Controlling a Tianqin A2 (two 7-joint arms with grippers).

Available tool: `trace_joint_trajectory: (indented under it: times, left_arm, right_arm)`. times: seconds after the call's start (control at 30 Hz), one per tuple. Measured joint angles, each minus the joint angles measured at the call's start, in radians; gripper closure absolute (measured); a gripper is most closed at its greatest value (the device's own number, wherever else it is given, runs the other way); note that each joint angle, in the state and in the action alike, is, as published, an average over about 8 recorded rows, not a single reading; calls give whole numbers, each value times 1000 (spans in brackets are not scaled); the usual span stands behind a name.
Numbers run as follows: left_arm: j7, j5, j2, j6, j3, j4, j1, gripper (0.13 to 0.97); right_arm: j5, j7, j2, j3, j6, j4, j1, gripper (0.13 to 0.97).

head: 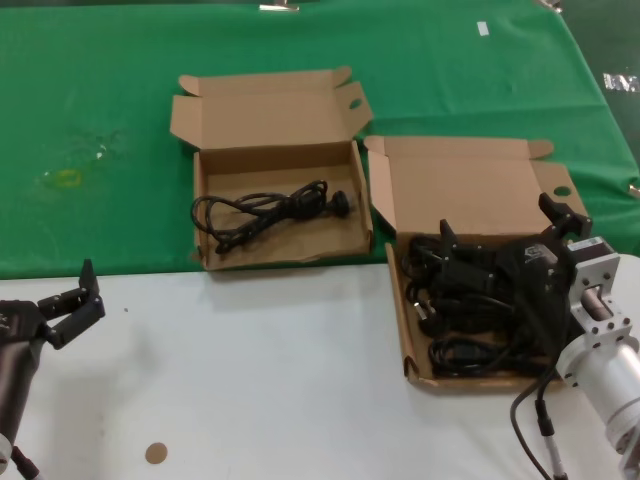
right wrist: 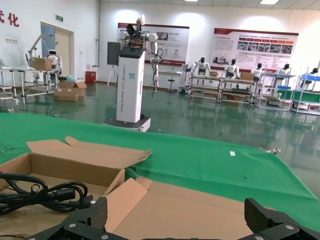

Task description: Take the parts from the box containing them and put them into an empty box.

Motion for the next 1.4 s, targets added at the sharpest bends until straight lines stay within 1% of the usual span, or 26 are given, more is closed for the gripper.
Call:
trace_joint_trajectory:
  times: [1.4]
  left_arm:
    - [0,0,0,0,0,0,0,132]
  right_arm:
    - [0,0,0,0,0,0,0,129]
